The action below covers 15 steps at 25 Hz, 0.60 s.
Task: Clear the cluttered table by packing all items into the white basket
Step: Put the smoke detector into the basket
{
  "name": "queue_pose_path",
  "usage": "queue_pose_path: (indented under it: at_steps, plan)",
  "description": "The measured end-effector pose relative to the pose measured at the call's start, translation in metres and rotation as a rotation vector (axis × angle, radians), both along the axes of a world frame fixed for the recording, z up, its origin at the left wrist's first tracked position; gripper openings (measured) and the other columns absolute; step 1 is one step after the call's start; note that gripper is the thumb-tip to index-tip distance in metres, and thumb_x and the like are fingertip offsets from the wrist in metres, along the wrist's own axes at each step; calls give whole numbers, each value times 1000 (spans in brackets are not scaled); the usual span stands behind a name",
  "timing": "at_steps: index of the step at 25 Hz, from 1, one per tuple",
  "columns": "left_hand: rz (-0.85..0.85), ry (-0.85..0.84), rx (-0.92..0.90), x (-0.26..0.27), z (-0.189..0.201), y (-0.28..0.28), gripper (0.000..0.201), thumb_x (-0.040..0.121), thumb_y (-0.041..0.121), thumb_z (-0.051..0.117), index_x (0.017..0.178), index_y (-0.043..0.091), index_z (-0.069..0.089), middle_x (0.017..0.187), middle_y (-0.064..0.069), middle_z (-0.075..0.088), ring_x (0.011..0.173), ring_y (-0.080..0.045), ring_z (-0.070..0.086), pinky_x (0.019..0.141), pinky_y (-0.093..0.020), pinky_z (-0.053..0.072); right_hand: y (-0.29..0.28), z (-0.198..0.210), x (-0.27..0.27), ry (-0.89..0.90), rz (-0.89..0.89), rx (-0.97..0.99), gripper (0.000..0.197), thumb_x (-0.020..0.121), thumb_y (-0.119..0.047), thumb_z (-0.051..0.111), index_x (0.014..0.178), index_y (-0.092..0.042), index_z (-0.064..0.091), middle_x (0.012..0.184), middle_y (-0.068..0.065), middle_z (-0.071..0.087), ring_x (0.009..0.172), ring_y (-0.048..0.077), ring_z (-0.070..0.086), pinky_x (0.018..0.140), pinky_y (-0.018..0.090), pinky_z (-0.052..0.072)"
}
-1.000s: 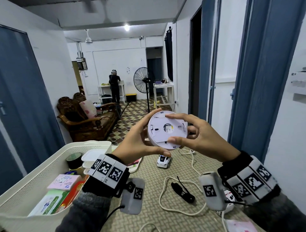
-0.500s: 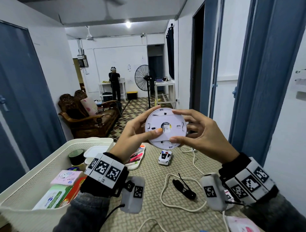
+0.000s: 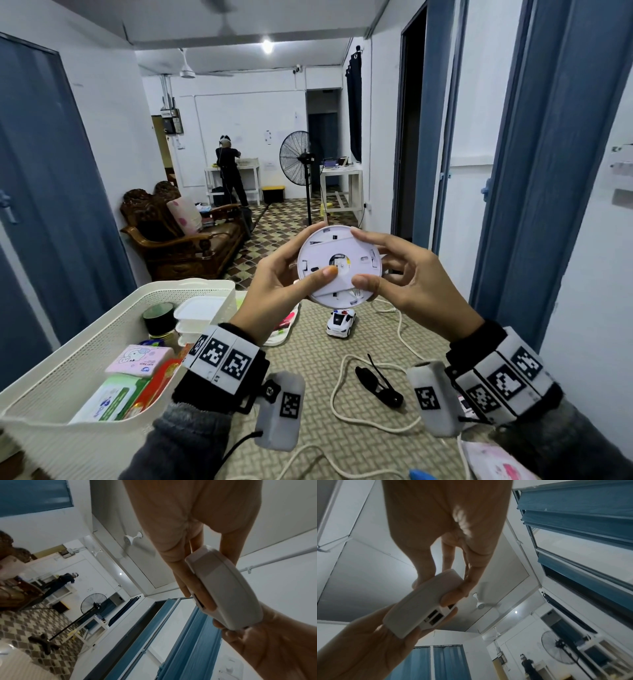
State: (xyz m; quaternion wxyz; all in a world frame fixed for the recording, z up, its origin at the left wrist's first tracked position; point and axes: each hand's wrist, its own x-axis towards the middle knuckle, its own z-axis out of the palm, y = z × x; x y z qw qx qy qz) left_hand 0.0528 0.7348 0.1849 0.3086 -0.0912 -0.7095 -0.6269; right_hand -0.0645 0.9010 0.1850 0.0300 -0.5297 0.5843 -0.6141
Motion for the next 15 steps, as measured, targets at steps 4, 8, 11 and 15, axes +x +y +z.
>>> queue_pose_path:
  at_steps: [4,8,11,15]
  plan:
    - [-13,1,-10,-1,-2,3,60,80,-3,65,135,11,49,124,-1,64,112,-14,61,89,-32,54,-5,-2,-4,-136,-16,-100,38,89,-23,60,126,-27,58,97,10,71,90,24,68,80,50,57]
    - [-53,-36,-17,-1,-7,5,77,75,-3,68,143,16,37,132,8,57,119,-7,56,88,-25,52,-9,-3,-4,-111,-52,-143,25,93,-19,57,117,-21,63,96,16,71,91,29,68,81,57,54]
    - [-64,-74,-118,1,-10,2,107,59,-1,81,148,24,27,144,7,46,130,-13,47,92,-37,53,-10,-5,-1,-131,-46,-148,26,91,-22,56,115,-19,65,104,15,69,99,30,66,87,57,52]
    - [-5,-58,-160,7,-4,-3,107,53,-3,87,144,20,35,137,2,53,125,-19,52,88,-49,54,-1,-1,-2,-123,86,-4,52,75,-18,74,125,-21,58,116,11,65,106,23,65,85,45,56]
